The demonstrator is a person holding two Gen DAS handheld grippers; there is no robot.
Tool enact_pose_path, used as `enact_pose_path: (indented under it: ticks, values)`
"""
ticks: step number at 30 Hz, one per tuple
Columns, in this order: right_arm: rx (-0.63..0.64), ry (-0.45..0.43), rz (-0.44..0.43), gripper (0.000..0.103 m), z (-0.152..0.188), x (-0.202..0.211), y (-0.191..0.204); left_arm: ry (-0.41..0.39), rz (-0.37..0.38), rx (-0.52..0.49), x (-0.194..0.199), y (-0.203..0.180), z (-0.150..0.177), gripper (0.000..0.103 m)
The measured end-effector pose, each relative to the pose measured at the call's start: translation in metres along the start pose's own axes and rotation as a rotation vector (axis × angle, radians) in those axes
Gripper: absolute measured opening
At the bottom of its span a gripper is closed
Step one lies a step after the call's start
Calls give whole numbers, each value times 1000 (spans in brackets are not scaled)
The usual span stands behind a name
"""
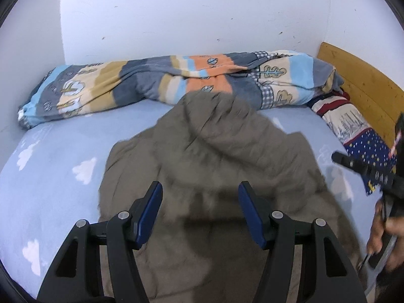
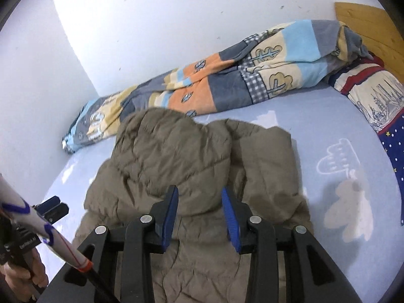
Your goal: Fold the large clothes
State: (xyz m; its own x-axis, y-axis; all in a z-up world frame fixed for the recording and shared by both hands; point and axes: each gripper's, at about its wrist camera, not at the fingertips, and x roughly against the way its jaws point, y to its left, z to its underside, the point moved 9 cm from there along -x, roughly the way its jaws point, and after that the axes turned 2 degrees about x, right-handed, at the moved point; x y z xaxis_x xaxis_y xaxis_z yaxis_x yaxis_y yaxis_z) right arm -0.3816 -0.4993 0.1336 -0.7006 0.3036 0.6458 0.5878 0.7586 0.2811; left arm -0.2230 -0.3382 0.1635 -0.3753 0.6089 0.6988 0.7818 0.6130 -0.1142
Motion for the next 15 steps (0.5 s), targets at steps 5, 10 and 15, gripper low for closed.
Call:
enact_pose_path:
  ticks: [5, 10, 15]
  values:
    - [-16, -18, -5, 39, -23, -3, -8, -19, -1, -23, -21, -31, -49, 61]
    - [-27, -25, -18, 40, -45, -19, -6, -1, 9, -15, -57, -52, -67, 61]
    - [-20, 20, -14, 40, -44, -58, -2, 26, -79, -87, -98, -45, -53, 61]
